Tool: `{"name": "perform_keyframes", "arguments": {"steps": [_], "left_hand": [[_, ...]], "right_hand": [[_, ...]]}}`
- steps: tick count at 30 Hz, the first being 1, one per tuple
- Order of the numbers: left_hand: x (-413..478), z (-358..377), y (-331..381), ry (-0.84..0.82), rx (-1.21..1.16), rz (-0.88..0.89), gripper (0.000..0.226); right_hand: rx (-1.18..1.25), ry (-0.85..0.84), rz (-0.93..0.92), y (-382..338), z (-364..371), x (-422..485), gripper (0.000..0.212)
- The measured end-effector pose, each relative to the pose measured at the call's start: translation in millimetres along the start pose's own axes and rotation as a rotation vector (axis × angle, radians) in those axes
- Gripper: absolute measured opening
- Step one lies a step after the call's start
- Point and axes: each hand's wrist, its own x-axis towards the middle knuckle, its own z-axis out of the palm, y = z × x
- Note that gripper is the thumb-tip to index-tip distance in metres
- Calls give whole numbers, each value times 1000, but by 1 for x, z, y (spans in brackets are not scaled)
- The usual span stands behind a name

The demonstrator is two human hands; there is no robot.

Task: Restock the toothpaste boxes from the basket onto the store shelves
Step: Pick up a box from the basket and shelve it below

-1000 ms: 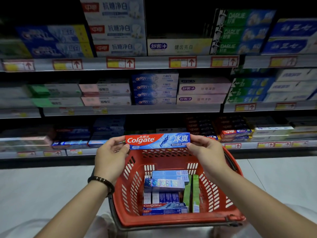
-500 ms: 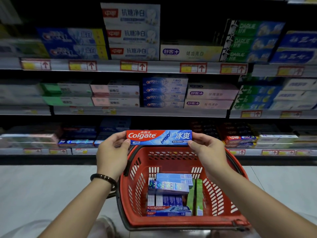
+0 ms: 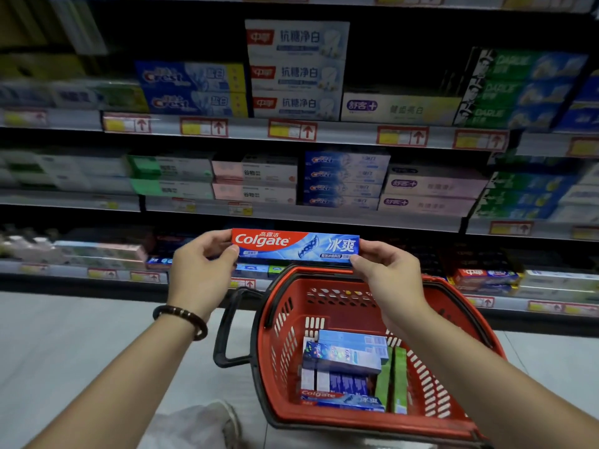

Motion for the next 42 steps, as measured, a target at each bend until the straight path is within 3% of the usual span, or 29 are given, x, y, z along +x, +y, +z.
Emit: {"name": "perform_keyframes", "arguments": {"steps": [9, 19, 33, 42], "left_hand": [[28, -60, -3, 26, 79, -17, 28], [81, -110, -34, 178, 94, -51, 30], [143, -125, -122, 219, 133, -167, 45], [191, -118, -193, 216, 110, -230, 52]], "right_hand": [[-49, -52, -16, -1, 66, 9, 27], [-110, -109, -7, 20, 161, 36, 22], [-238, -190, 59, 91, 248, 65, 21], [-292, -212, 156, 152, 295, 87, 33]]}}
